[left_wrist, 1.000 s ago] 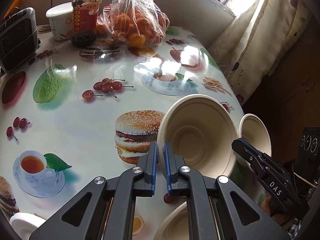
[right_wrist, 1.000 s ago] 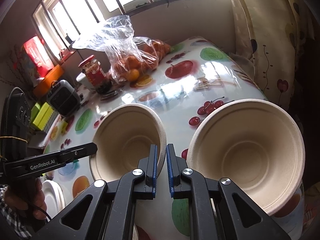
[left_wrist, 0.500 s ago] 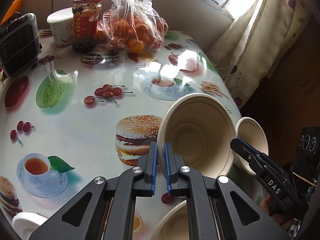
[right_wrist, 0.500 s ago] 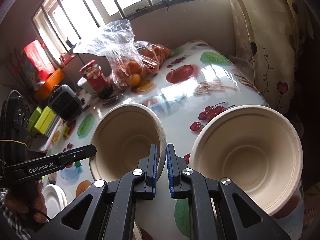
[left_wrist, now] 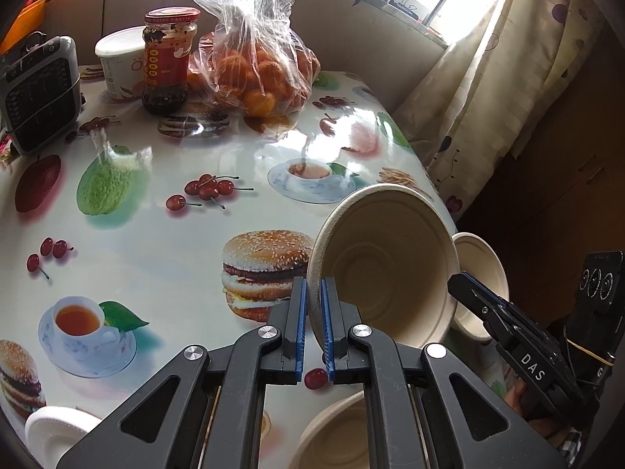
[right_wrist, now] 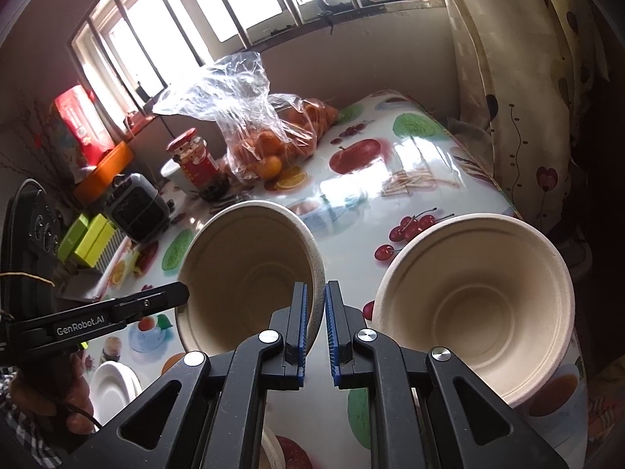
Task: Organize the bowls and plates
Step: 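Lift and carry the beige bowl with the left tool while the right tool carries its bowl, then lower the held bowl into another beige bowl with the left tool while the right tool lowers its bowl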
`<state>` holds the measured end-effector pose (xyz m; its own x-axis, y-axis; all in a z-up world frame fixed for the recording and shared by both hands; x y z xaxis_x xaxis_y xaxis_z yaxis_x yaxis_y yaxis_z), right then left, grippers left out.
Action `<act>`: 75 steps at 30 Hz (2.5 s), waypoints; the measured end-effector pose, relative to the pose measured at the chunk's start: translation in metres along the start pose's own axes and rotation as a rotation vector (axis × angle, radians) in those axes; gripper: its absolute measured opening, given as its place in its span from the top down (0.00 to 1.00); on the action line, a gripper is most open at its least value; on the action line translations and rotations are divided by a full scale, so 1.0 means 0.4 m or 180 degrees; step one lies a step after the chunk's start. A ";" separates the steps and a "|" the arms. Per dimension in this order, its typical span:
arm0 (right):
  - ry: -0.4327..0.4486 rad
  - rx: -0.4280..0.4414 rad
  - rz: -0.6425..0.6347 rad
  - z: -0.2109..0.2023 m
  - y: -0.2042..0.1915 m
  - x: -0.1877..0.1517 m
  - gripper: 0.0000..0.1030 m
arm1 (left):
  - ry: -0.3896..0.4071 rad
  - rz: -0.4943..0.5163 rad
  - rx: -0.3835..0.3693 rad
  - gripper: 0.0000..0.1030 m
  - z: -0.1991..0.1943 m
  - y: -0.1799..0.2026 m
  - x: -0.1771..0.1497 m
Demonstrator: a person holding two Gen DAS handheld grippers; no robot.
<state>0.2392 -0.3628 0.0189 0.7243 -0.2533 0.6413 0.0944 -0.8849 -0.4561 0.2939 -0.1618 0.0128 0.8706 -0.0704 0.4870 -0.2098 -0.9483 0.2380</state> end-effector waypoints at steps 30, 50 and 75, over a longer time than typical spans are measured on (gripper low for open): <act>0.0143 0.0025 -0.0024 -0.091 -0.051 -0.042 0.90 | 0.0146 0.0064 -0.0082 0.92 -0.091 0.005 -0.046; 0.0130 0.0085 0.0020 -0.143 -0.101 -0.139 0.90 | 0.0146 0.0034 -0.0116 0.92 -0.140 -0.026 -0.124; 0.0114 0.0059 0.0043 -0.176 -0.136 -0.218 0.90 | 0.0103 0.0021 -0.0156 0.92 -0.162 -0.051 -0.199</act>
<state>0.1228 -0.3201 0.0315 0.7007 -0.2792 0.6566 0.0978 -0.8740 -0.4760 0.1999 -0.1169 0.0237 0.8545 -0.0658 0.5153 -0.2378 -0.9315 0.2753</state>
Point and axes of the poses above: each gripper's, at about its wrist camera, not at the fingertips, and z roughly the way its jaws point, y to its right, x to its top, the point moved 2 cm from there along z, roughly the way its jaws point, and after that the axes turned 9 degrees about x, right-handed, at the moved point
